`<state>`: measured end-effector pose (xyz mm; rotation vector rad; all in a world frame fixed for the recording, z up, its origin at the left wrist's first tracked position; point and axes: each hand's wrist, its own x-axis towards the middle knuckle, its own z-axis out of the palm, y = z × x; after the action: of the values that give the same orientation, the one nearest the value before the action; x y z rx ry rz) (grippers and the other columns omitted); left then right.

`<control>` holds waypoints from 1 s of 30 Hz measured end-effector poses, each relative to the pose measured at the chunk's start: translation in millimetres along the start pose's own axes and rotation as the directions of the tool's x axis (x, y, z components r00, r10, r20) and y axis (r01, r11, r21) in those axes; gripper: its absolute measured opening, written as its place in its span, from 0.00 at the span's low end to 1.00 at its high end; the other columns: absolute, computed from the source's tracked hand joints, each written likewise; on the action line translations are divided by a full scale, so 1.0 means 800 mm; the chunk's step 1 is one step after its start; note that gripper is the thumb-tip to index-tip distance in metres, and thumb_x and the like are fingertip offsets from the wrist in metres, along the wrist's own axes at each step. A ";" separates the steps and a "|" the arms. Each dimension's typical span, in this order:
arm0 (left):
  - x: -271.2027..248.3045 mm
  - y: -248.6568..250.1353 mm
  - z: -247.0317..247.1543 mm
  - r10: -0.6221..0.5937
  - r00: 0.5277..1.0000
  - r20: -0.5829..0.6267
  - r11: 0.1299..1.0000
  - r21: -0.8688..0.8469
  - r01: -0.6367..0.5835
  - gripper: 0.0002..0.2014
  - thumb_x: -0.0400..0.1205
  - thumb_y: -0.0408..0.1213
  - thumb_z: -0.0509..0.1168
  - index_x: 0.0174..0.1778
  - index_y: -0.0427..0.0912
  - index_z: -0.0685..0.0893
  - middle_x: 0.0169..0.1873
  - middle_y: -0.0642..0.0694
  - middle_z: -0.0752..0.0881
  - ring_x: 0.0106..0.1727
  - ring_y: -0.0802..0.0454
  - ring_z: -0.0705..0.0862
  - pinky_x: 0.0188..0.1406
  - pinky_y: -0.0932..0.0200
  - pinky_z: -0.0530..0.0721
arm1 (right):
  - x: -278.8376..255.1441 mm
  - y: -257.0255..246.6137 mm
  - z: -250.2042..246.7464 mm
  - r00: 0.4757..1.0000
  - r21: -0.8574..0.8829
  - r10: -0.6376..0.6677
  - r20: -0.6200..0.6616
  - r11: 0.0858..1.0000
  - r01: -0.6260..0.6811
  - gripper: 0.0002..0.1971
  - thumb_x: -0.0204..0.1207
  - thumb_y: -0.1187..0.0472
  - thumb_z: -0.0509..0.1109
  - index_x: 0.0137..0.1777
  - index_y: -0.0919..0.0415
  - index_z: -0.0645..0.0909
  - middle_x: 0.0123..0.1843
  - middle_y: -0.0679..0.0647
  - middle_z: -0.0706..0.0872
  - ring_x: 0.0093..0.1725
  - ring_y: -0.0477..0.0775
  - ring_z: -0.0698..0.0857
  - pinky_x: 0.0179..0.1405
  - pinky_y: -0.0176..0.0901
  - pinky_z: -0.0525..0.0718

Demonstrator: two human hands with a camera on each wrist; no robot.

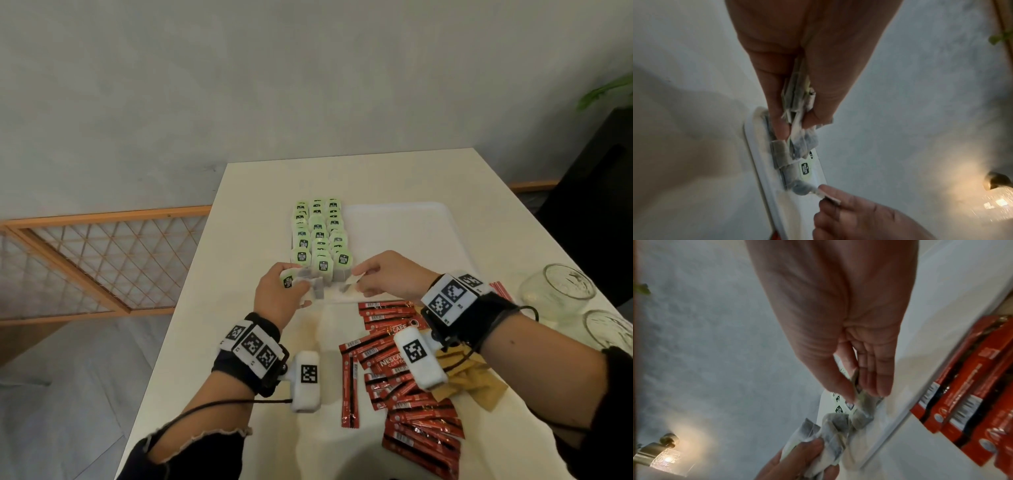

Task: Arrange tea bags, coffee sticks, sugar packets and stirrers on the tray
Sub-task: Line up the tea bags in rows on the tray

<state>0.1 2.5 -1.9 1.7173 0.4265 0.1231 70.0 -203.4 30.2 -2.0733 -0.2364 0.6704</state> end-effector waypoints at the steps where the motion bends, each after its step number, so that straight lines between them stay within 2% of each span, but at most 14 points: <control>1: 0.003 -0.001 -0.002 -0.015 1.000 -0.001 0.999 -0.029 0.015 0.08 0.79 0.26 0.69 0.50 0.42 0.83 0.52 0.44 0.87 0.42 0.49 0.87 0.36 0.56 0.90 | 0.003 0.000 -0.001 0.999 -0.058 -0.004 0.039 0.998 0.006 0.17 0.74 0.71 0.74 0.63 0.69 0.83 0.52 0.64 0.89 0.51 0.58 0.89 0.62 0.50 0.86; 4: 0.009 -0.002 -0.009 -0.047 0.999 0.006 0.995 -0.089 0.047 0.08 0.79 0.25 0.69 0.52 0.38 0.82 0.47 0.44 0.87 0.40 0.49 0.86 0.35 0.58 0.90 | 0.011 0.000 -0.001 0.997 -0.093 -0.014 0.080 0.995 0.022 0.12 0.76 0.72 0.72 0.59 0.70 0.85 0.46 0.63 0.90 0.46 0.57 0.91 0.54 0.47 0.89; 6: 0.013 -0.004 -0.011 -0.056 0.998 0.011 0.992 -0.116 0.057 0.08 0.79 0.25 0.69 0.53 0.38 0.83 0.46 0.44 0.87 0.38 0.49 0.87 0.35 0.58 0.90 | 0.019 -0.002 0.002 0.997 -0.137 -0.040 0.061 0.989 0.048 0.08 0.78 0.69 0.71 0.55 0.69 0.86 0.42 0.64 0.91 0.41 0.57 0.91 0.48 0.47 0.91; 9: 0.018 -0.006 -0.015 -0.069 0.997 0.026 0.988 -0.136 0.072 0.08 0.79 0.25 0.70 0.51 0.39 0.83 0.43 0.45 0.87 0.38 0.51 0.87 0.36 0.54 0.91 | 0.032 -0.006 0.006 0.996 -0.325 -0.082 0.033 0.942 0.088 0.08 0.80 0.61 0.71 0.48 0.66 0.87 0.35 0.56 0.89 0.33 0.51 0.88 0.41 0.45 0.91; 12: 0.024 -0.007 -0.019 -0.083 0.994 0.065 0.985 -0.147 0.092 0.08 0.79 0.24 0.70 0.50 0.40 0.85 0.41 0.44 0.87 0.37 0.50 0.88 0.39 0.48 0.92 | 0.048 -0.007 0.009 0.993 -0.474 -0.114 -0.022 0.876 0.090 0.09 0.78 0.55 0.73 0.44 0.60 0.88 0.34 0.50 0.87 0.34 0.52 0.89 0.41 0.45 0.87; 14: 0.027 -0.007 -0.021 -0.087 0.993 0.083 0.984 -0.150 0.098 0.09 0.79 0.24 0.70 0.50 0.41 0.85 0.42 0.43 0.87 0.38 0.48 0.88 0.39 0.48 0.92 | 0.059 -0.006 0.009 0.991 -0.493 -0.113 -0.068 0.868 0.065 0.10 0.77 0.53 0.74 0.43 0.60 0.86 0.36 0.52 0.88 0.36 0.54 0.90 0.43 0.46 0.86; 20: 0.036 -0.006 -0.022 -0.090 0.989 0.120 0.982 -0.156 0.109 0.10 0.78 0.25 0.71 0.55 0.37 0.85 0.41 0.44 0.88 0.35 0.52 0.89 0.41 0.45 0.92 | 0.083 0.002 0.011 0.984 -0.409 -0.122 -0.126 0.911 0.061 0.12 0.77 0.55 0.74 0.42 0.66 0.85 0.35 0.55 0.89 0.36 0.56 0.89 0.45 0.53 0.89; 23: 0.039 -0.002 -0.020 -0.081 0.983 0.165 0.983 -0.149 0.107 0.13 0.78 0.26 0.72 0.58 0.37 0.84 0.38 0.51 0.89 0.37 0.52 0.89 0.41 0.49 0.92 | 0.082 0.006 0.012 0.981 -0.361 -0.123 -0.151 0.931 0.061 0.12 0.75 0.51 0.75 0.45 0.61 0.84 0.38 0.50 0.86 0.38 0.53 0.86 0.41 0.46 0.85; 25: 0.041 0.003 -0.017 -0.072 0.979 0.192 0.983 -0.150 0.102 0.14 0.78 0.27 0.73 0.58 0.37 0.84 0.36 0.54 0.89 0.38 0.51 0.89 0.41 0.49 0.91 | 0.078 0.004 0.013 0.958 -0.326 -0.173 -0.231 0.941 0.091 0.12 0.75 0.47 0.74 0.49 0.55 0.82 0.41 0.47 0.83 0.41 0.48 0.83 0.40 0.40 0.78; 27: 0.042 0.007 -0.011 -0.066 0.976 0.208 0.982 -0.163 0.101 0.14 0.78 0.27 0.73 0.58 0.38 0.85 0.37 0.54 0.89 0.40 0.49 0.88 0.41 0.50 0.91 | 0.072 -0.003 0.017 0.933 -0.228 -0.208 -0.295 0.963 0.142 0.11 0.77 0.48 0.72 0.53 0.52 0.80 0.44 0.47 0.83 0.42 0.45 0.81 0.40 0.37 0.76; 28: 0.042 0.010 -0.008 -0.061 0.975 0.216 0.980 -0.171 0.099 0.13 0.78 0.26 0.73 0.58 0.39 0.85 0.37 0.54 0.89 0.41 0.48 0.88 0.41 0.50 0.91 | 0.069 -0.008 0.020 0.937 -0.148 -0.199 -0.287 0.976 0.162 0.12 0.77 0.48 0.72 0.55 0.53 0.81 0.46 0.47 0.84 0.42 0.45 0.82 0.40 0.37 0.76; 30: 0.041 0.015 -0.003 -0.055 0.972 0.230 0.976 -0.191 0.100 0.13 0.78 0.26 0.72 0.56 0.41 0.84 0.40 0.51 0.89 0.42 0.48 0.89 0.40 0.51 0.91 | 0.065 -0.016 0.025 0.966 -0.003 -0.175 -0.188 0.984 0.178 0.13 0.78 0.49 0.71 0.59 0.53 0.83 0.49 0.48 0.85 0.45 0.47 0.85 0.45 0.39 0.81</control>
<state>32.2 14.6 5.1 1.4922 0.3026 -0.0822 103.3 -160.3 13.0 -2.0575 -0.3027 0.3649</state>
